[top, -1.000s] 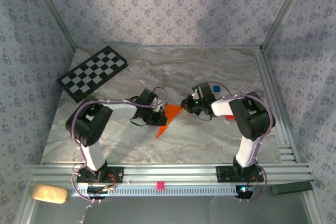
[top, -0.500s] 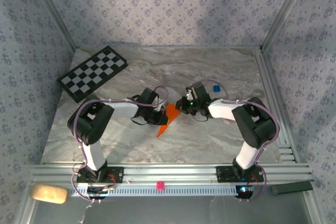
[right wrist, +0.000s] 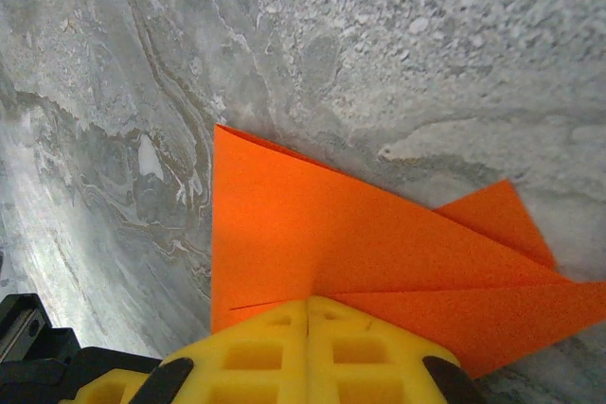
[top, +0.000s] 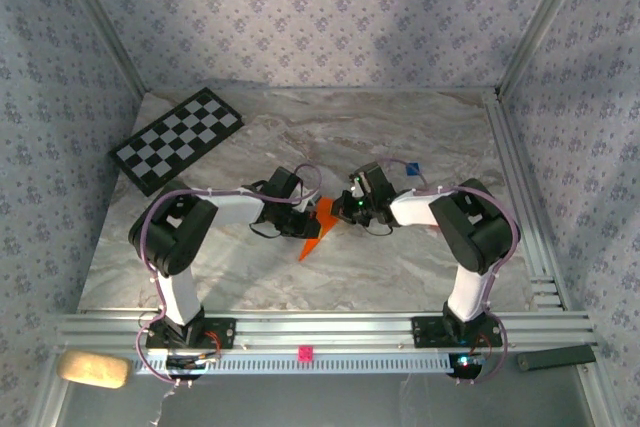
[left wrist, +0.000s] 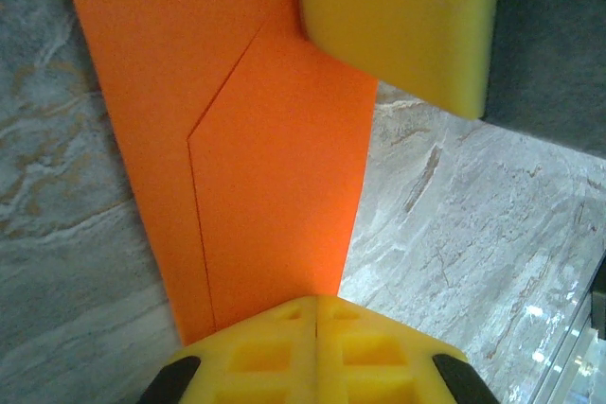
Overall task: Fold a paper plane with a square sheet of paper (pick it up from the middle)
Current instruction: Fold the wing for the fifth time at the center of the table.
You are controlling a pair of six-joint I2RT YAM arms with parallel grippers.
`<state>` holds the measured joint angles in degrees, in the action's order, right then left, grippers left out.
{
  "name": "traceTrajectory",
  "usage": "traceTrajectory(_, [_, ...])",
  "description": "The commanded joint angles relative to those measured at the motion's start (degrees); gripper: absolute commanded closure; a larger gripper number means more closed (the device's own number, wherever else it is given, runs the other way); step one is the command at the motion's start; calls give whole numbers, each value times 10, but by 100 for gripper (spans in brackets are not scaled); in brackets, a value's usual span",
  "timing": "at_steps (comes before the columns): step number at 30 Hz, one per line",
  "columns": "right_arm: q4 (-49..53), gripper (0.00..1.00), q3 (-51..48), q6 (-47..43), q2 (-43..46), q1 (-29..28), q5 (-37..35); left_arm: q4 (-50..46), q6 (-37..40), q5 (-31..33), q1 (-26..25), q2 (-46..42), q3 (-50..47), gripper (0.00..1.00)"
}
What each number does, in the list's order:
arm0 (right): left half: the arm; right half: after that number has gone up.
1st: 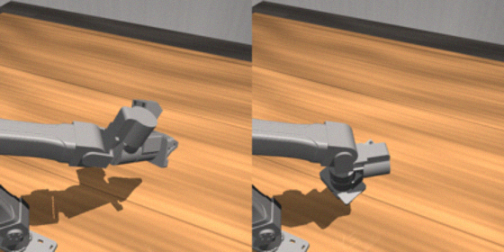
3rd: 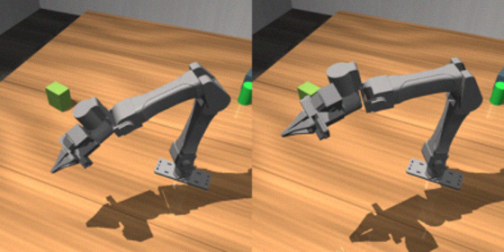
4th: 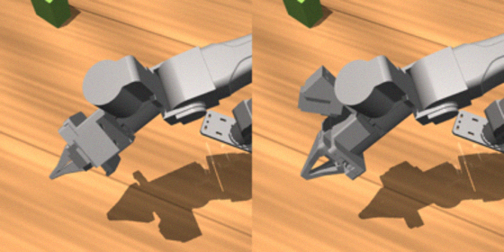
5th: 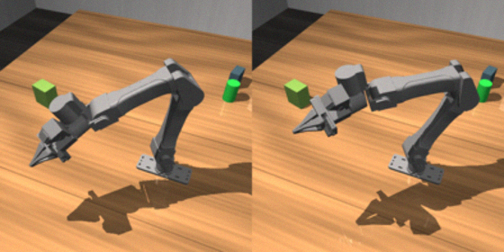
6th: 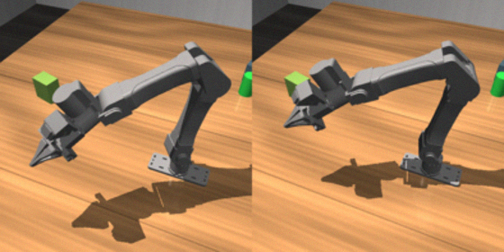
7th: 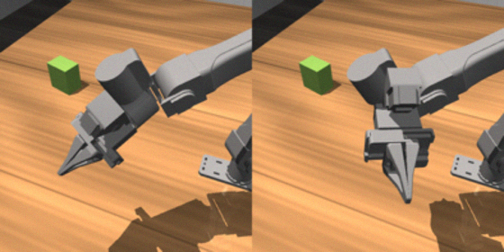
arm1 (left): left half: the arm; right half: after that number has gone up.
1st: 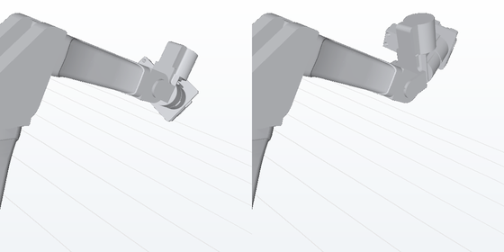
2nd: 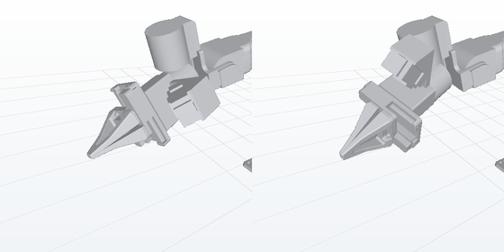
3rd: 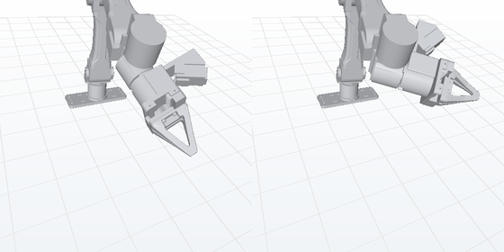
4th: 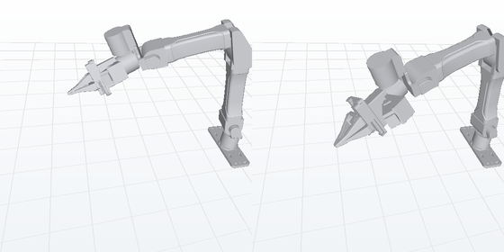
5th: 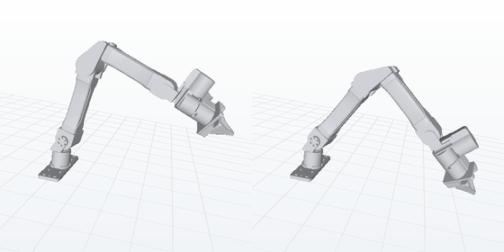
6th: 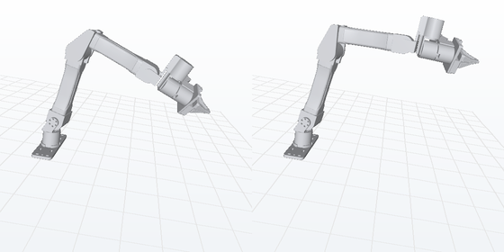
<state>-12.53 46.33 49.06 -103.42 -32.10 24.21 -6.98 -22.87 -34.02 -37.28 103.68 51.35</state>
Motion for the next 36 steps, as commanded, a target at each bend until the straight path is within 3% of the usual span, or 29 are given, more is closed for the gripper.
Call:
traceTrajectory(1, [42, 96, -15, 2, -24, 8, -35, -65, 23, 6, 1, 10, -7, 100])
traceTrajectory(16, [24, 98, -27, 0, -13, 9, -44, -93, 36, -33, 3, -48, -65, 92])
traceTrajectory(25, [29, 97, -20, -6, -12, 7, -38, -139, 57, -41, 2, -76, -75, 93])
traceTrajectory(32, [11, 93, -1, -31, -9, 2, 1, -122, 26, -42, 8, -135, -83, 94])
traceTrajectory(36, [10, 88, 8, -62, 31, -3, 16, -78, -13, -38, 41, -170, -81, 95])
